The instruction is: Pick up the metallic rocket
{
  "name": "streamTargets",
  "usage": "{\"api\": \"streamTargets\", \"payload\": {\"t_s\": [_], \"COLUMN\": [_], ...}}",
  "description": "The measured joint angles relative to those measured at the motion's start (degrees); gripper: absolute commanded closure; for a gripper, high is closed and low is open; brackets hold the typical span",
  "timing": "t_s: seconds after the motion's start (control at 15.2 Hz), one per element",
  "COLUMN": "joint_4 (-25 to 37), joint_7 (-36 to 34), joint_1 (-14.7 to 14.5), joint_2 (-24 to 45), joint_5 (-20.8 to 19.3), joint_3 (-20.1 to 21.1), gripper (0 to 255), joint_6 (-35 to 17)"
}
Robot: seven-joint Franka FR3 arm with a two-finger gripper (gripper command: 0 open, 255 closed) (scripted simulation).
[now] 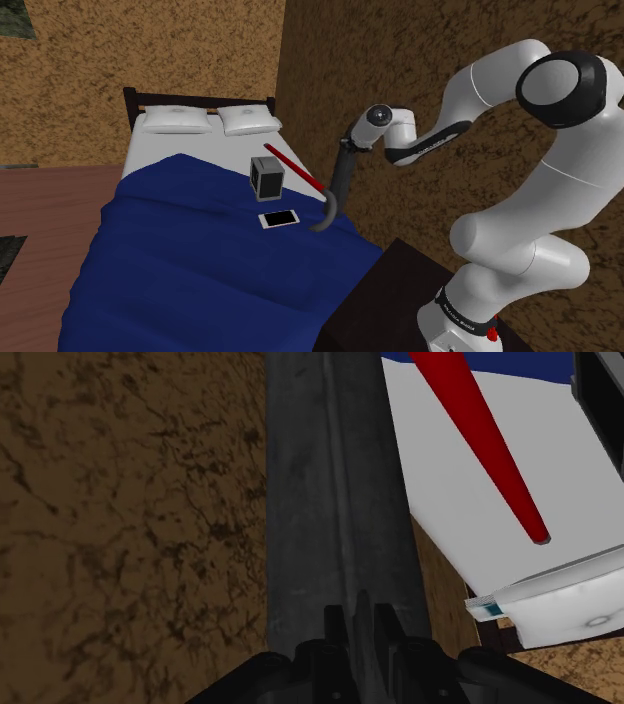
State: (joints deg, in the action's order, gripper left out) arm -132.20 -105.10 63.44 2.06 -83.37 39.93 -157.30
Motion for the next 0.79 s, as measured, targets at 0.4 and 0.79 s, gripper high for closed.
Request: {"api": "streamTargets", "payload": {"t_s": [0.4, 0.79], "joint_4": [-0.62, -0.67], "joint_7": [8.18, 17.11], "joint_1": [0.32, -0.5], "joint_2": [-4.22, -7.85], "joint_5": [9.18, 19.2], "joint_3": [-0.27, -1.05], "gripper": [255, 255], "joint_6": [-1.71, -2.12]}}
